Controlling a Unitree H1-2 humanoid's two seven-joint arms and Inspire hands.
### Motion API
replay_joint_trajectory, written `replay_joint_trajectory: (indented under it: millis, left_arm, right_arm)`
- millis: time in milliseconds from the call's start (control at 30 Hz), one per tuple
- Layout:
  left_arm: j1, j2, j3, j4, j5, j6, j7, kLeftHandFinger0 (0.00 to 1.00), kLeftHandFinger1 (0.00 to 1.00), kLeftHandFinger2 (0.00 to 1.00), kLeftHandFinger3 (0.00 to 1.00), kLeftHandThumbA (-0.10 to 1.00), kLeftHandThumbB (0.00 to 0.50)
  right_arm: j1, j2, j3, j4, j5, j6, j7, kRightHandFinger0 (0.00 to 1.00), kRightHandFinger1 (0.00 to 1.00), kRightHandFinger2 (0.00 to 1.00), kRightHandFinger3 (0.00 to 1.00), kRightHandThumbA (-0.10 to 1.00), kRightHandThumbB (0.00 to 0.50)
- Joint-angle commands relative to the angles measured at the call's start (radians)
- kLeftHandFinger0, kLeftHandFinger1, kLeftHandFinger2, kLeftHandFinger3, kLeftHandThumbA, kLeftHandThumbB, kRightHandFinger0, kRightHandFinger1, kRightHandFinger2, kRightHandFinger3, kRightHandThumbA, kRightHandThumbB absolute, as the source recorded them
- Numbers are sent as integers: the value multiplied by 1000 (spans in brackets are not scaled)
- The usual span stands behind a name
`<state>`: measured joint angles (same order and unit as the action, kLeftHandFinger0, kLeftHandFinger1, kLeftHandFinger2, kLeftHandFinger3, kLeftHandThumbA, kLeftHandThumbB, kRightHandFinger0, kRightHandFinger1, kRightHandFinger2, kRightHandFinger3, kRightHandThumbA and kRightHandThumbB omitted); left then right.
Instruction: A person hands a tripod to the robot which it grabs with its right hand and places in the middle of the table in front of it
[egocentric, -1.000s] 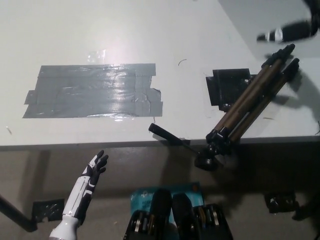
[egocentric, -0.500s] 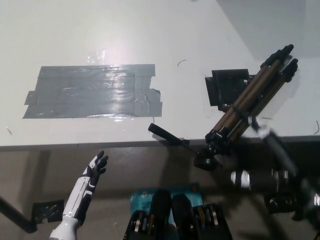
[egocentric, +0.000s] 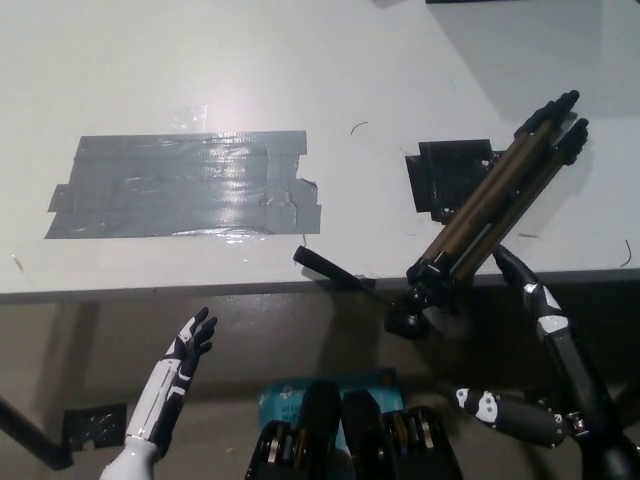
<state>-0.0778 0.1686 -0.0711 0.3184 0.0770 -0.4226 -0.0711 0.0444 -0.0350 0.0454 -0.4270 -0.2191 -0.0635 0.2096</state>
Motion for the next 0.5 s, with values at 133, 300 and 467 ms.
replay_joint_trajectory:
  millis: [133, 300, 467]
  left_arm:
    - [25, 10, -17, -34, -3, -47, -11, 996, 1000, 1000, 1000, 1000, 243]
    - [16, 13, -17, -30, 6, -47, -2, 1000, 1000, 1000, 1000, 1000, 248]
    - [14, 15, -20, -28, 5, -47, -6, 1000, 1000, 1000, 1000, 1000, 251]
  right_arm:
    - [-31, 24, -20, 274, 56, -170, -93, 1000, 1000, 1000, 1000, 1000, 275]
    - [-62, -12, -12, 355, 50, -137, -70, 1000, 1000, 1000, 1000, 1000, 293]
    - [-65, -21, -2, 380, 63, -136, -59, 1000, 1000, 1000, 1000, 1000, 294]
